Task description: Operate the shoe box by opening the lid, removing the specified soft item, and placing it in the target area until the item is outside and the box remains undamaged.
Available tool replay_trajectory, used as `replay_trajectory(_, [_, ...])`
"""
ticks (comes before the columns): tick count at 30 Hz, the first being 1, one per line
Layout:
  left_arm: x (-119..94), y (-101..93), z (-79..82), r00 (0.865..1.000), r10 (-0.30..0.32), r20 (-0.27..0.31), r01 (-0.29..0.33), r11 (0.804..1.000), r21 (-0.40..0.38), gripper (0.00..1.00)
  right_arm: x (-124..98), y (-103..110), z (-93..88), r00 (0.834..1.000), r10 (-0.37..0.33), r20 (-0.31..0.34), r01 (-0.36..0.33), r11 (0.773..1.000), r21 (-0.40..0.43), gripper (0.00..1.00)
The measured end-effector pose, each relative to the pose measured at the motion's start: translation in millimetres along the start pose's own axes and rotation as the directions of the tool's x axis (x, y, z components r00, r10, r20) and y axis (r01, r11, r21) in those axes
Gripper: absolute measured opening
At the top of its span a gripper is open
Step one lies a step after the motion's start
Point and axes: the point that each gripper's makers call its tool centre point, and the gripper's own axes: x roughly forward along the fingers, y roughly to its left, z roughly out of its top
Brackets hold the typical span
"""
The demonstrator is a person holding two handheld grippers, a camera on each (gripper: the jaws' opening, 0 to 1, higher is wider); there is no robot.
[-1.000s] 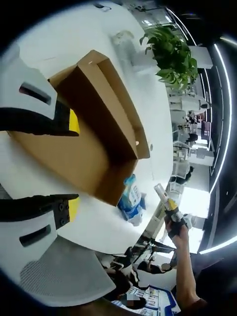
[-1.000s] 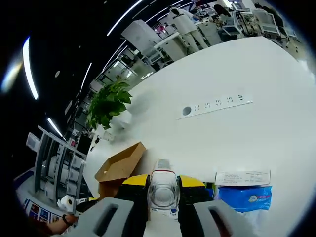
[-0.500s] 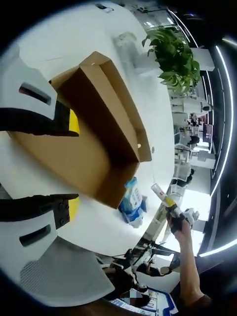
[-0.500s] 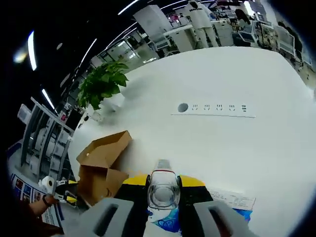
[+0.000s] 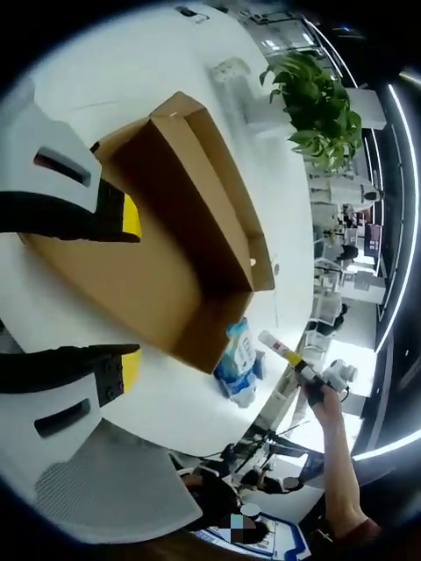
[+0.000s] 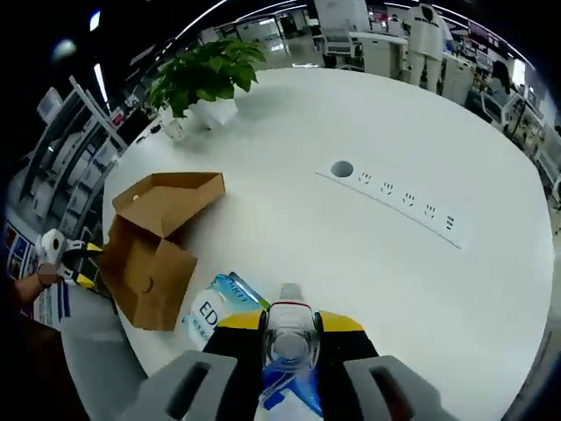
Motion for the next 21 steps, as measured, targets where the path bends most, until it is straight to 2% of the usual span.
replay_trajectory(5, [0, 1.6, -1.6, 1.0, 0.004, 0.0, -0.004, 1.0, -0.007, 0.46, 6, -5, -1.7, 0.998, -0.024, -0.059, 0.017, 0.993, -0.115, 0.17])
replay_trajectory(8, [0, 1.4, -2.3, 1.0, 0.002, -0.003, -0.002, 1.0, -0.01, 0.46, 9, -4, -2.3, 0.996, -0.023, -0.085, 0.006, 0.981, -0.194, 0.18])
replay_trajectory(11, [1, 1.0, -3.9, 1.0, -0.003, -0.009, 0.003, 1.0, -0.013, 0.46, 15, -4, -8.0, 0.99, -0.034, -0.139, -0.01, 0.951, -0.309, 0.18])
replay_trajectory(14, [1, 0.8, -3.8, 1.0, -0.004, -0.008, 0.004, 1.0, -0.016, 0.46, 19, -10, -12.0, 0.981, -0.076, -0.177, -0.001, 0.916, -0.401, 0.18])
replay_trajectory(21, [1, 1.7, -6.4, 1.0, -0.005, -0.013, 0.005, 1.0, -0.023, 0.46, 25, -3, -13.1, 0.976, -0.091, -0.197, -0.023, 0.86, -0.51, 0.18])
